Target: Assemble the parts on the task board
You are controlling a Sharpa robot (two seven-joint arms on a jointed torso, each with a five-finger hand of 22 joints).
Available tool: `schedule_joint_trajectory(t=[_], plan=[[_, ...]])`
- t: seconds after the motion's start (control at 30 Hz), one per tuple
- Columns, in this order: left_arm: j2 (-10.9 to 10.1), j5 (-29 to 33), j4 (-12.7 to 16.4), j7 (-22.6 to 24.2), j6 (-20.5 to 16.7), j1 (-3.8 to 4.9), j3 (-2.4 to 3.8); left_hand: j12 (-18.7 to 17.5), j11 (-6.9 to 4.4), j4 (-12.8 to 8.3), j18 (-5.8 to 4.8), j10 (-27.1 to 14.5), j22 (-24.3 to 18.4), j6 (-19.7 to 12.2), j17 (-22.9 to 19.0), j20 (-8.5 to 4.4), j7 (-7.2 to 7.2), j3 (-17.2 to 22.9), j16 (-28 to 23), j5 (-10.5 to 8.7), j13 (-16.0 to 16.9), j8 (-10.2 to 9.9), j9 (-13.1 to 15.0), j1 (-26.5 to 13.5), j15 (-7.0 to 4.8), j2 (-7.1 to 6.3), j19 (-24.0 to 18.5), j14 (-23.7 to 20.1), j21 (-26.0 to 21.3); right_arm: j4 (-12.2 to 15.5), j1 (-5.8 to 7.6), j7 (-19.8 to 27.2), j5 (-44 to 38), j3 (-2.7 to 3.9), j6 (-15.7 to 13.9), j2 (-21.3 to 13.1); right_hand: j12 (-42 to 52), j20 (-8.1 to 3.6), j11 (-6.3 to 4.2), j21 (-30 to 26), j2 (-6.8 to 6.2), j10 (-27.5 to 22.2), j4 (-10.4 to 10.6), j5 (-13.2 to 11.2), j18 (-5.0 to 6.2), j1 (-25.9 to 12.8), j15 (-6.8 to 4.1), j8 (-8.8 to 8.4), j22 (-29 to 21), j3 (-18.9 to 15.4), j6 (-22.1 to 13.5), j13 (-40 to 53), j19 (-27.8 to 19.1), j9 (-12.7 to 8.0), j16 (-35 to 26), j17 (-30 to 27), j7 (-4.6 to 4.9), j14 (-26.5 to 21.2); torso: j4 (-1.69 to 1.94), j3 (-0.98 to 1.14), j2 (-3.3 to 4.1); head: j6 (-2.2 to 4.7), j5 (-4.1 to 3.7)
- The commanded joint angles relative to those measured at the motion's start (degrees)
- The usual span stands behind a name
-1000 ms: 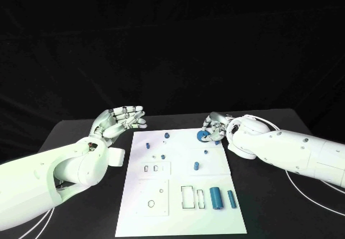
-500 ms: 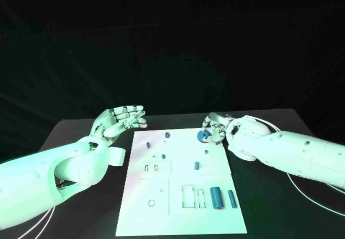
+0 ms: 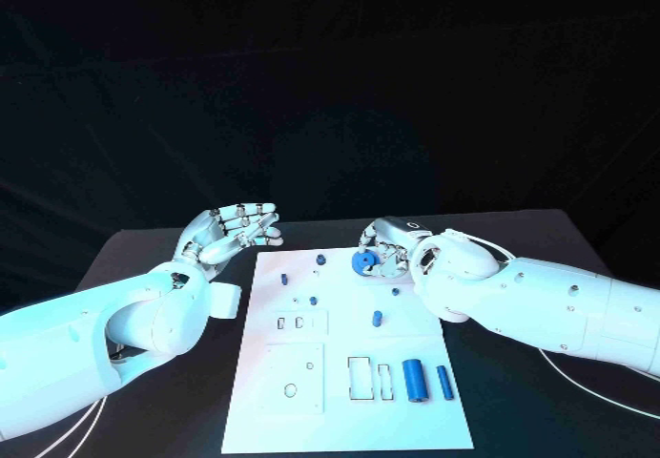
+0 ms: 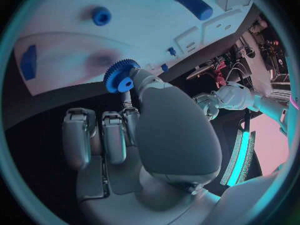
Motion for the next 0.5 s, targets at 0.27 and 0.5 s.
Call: schedule_joint_trajectory(t=[0.27, 0.5], plan=[[0.4, 0.1, 0.3, 0.1, 1.1, 0.14, 0.05, -0.3, 0.09, 0.0, -0.10, -0.3, 0.1, -0.5, 0.1, -0.11, 1.59, 0.4, -0.2, -0.25, 0.0, -0.3, 0.1, 0.3, -0.14, -0.08, -0.3, -0.4, 0.2, 0.2, -0.45, 0.3, -5.4, 0.03, -3.6, 5.1, 0.3, -0.41, -0.16, 0.2, 0.22, 0.2, 0.0, 0.2, -0.72, -0.5, -0.43, 1.27, 8.7, 0.6, 1.3, 5.6, 1.1, 1.7, 0.4, 13.2, -0.76, 5.7, 0.03, -0.06, 0.06, 0.31, 0.29], [0.6, 0.1, 0.4, 0.0, 1.2, 0.15, 0.05, -0.3, 0.09, 0.0, -0.10, -0.3, 0.1, -0.5, 0.1, -0.11, 1.59, 0.4, -0.2, -0.25, 0.0, -0.3, 0.1, 0.3, -0.14, -0.08, -0.3, -0.4, 0.2, -2.7, -1.87, 0.7, -5.2, 0.00, -4.1, 8.9, 0.2, -0.44, -0.18, 0.2, 0.13, 0.1, -0.1, 0.2, -0.71, -0.5, -0.47, 1.22, 8.6, 0.9, 1.2, 5.5, 1.0, 1.8, 0.4, 13.2, -0.76, 5.8, 0.12, 0.00, 0.14, 0.04, 0.62]])
